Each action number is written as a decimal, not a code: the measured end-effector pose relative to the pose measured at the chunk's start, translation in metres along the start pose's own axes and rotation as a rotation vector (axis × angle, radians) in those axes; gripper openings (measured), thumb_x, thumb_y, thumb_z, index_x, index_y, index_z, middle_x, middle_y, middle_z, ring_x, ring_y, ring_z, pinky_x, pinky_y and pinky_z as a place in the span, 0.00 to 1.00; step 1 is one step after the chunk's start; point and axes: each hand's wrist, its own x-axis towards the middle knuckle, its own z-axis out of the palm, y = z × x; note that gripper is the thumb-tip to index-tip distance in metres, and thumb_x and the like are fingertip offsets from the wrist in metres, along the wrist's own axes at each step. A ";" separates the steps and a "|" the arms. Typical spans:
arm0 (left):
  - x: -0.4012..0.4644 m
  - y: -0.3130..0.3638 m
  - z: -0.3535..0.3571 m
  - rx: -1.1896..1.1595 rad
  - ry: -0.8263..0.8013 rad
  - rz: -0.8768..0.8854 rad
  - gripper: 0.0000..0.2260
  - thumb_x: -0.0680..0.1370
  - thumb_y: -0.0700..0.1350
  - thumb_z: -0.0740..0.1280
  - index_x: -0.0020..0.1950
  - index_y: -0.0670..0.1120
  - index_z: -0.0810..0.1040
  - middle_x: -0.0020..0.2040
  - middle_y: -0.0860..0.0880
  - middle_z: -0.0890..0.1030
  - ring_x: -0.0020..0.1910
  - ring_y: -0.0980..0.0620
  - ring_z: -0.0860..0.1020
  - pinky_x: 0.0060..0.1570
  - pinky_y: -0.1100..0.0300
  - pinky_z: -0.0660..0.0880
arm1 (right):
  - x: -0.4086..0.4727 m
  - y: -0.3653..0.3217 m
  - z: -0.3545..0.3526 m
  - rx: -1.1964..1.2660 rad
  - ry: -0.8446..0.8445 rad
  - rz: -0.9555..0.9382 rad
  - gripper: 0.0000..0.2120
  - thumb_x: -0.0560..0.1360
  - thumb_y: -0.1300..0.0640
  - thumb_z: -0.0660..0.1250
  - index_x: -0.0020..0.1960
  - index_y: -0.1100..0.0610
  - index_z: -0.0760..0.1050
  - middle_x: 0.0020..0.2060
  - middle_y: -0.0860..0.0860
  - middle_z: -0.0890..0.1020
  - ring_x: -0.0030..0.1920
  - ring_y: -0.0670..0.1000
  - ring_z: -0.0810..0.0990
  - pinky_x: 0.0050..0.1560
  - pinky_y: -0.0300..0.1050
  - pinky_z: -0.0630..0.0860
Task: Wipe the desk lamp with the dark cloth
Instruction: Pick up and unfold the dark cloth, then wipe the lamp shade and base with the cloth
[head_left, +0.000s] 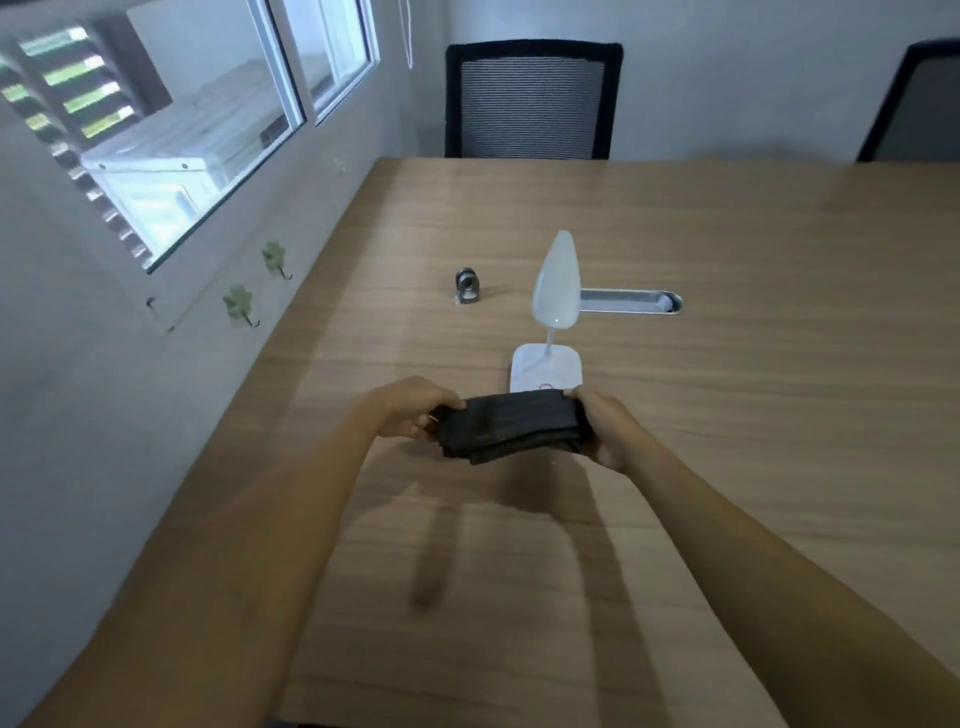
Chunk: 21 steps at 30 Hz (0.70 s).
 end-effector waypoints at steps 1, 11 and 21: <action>0.001 0.005 0.010 0.006 -0.051 -0.011 0.06 0.76 0.43 0.66 0.49 0.42 0.76 0.48 0.44 0.78 0.41 0.48 0.78 0.39 0.58 0.79 | -0.001 0.003 -0.011 0.042 0.036 -0.015 0.09 0.74 0.57 0.61 0.49 0.60 0.77 0.36 0.56 0.80 0.35 0.54 0.80 0.30 0.43 0.81; 0.021 0.018 0.080 -0.156 -0.341 -0.041 0.05 0.77 0.41 0.66 0.53 0.45 0.76 0.44 0.47 0.78 0.40 0.52 0.78 0.28 0.66 0.79 | -0.006 0.042 -0.055 0.840 0.024 -0.115 0.11 0.70 0.46 0.68 0.41 0.53 0.83 0.47 0.50 0.78 0.51 0.51 0.76 0.51 0.48 0.78; 0.026 0.012 0.088 -0.021 -0.409 -0.077 0.05 0.77 0.47 0.67 0.48 0.46 0.79 0.41 0.50 0.82 0.32 0.59 0.82 0.34 0.68 0.78 | 0.013 0.023 -0.061 0.493 0.116 -0.206 0.16 0.79 0.63 0.55 0.65 0.53 0.67 0.60 0.58 0.75 0.59 0.60 0.75 0.65 0.61 0.71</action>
